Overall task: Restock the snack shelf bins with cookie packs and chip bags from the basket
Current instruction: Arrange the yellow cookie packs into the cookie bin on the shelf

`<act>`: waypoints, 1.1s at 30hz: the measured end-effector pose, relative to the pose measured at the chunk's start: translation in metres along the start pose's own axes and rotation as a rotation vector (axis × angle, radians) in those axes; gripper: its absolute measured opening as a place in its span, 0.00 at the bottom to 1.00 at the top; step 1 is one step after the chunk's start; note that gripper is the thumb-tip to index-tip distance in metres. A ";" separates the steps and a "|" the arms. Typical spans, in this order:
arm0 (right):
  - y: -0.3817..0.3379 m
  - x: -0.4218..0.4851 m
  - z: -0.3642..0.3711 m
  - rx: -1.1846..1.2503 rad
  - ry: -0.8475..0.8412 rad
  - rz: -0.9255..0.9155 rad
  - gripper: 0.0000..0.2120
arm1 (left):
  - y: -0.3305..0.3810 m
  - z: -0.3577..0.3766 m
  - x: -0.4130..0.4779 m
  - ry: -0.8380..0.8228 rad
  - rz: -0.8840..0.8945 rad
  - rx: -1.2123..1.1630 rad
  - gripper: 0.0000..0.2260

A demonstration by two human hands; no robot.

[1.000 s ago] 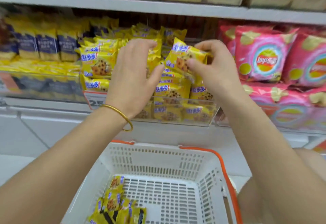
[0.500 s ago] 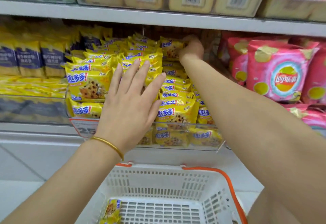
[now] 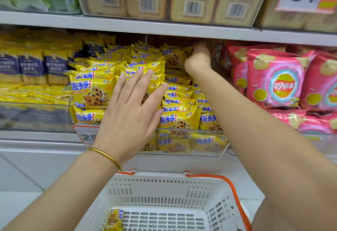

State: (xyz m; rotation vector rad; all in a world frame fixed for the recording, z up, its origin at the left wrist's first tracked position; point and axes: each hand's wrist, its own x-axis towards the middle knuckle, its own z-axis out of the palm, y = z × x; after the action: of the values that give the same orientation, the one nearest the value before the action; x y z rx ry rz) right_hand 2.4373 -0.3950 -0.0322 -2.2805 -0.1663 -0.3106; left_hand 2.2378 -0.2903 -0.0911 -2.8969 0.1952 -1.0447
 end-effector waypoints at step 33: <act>0.202 -0.405 0.218 -0.614 -1.422 -0.338 0.07 | -0.022 -0.002 -0.161 -0.974 -0.028 0.041 0.19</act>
State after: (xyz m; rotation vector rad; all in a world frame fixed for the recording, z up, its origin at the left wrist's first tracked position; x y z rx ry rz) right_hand 2.1289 -0.3739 -0.4288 -2.6018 -1.3034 1.3130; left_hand 2.1160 -0.2462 -0.1889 -2.9747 0.0712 0.4165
